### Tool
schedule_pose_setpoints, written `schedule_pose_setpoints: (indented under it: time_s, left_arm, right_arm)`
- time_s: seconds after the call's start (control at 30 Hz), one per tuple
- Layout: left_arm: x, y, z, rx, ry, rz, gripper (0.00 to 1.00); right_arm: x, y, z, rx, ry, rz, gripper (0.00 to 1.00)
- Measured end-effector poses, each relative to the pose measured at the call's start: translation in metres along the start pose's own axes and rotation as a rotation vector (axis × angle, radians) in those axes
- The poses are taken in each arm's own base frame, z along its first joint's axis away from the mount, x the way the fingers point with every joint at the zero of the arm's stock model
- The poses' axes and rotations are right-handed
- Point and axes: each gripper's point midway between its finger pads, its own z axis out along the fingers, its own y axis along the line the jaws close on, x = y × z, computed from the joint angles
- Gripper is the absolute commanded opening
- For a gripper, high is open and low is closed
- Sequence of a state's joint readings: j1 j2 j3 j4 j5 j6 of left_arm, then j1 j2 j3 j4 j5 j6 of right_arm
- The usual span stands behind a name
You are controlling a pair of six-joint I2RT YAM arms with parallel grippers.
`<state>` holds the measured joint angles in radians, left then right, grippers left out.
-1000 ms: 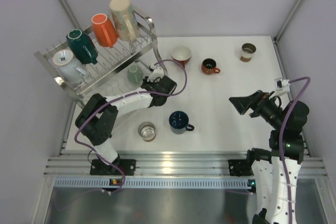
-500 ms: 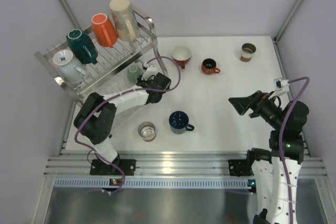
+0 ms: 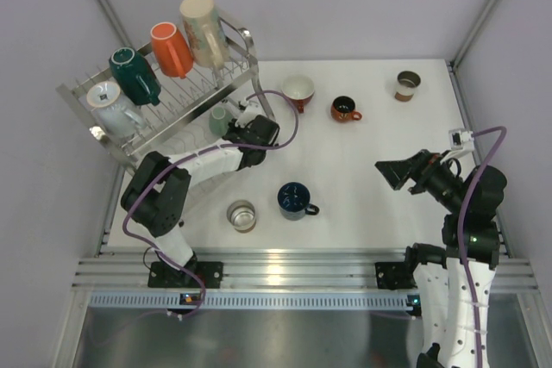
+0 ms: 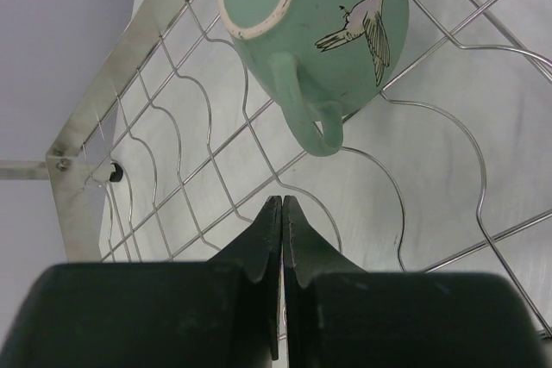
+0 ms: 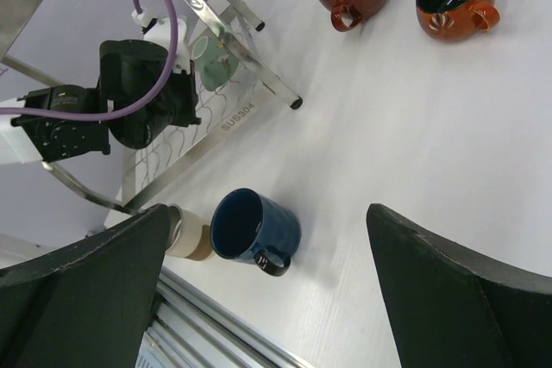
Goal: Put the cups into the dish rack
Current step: Place the cup upside down on the dish rack
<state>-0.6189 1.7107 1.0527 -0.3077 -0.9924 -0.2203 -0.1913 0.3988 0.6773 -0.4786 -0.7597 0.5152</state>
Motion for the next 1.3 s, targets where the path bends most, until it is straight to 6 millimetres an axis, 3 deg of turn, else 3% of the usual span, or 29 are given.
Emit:
schedule_pose_setpoints:
  time_s: [0.6, 0.93, 1.07, 1.3]
  left_arm:
    - [-0.019, -0.010, 0.008, 0.024, -0.025, 0.075, 0.00]
    - [-0.015, -0.015, 0.005, 0.037, -0.020, 0.093, 0.00]
    - [-0.013, -0.022, -0.014, 0.066, -0.026, 0.110, 0.00]
    - [-0.029, -0.030, -0.075, 0.141, -0.111, 0.066, 0.00]
  right_arm:
    - [-0.004, 0.003, -0.002, 0.003, -0.007, -0.025, 0.96]
    - [-0.004, 0.002, -0.001, 0.009, -0.007, -0.024, 0.96]
    - [-0.004, 0.001, -0.001, 0.011, -0.007, -0.021, 0.95]
    - [-0.003, -0.002, 0.002, 0.018, 0.003, -0.008, 0.95]
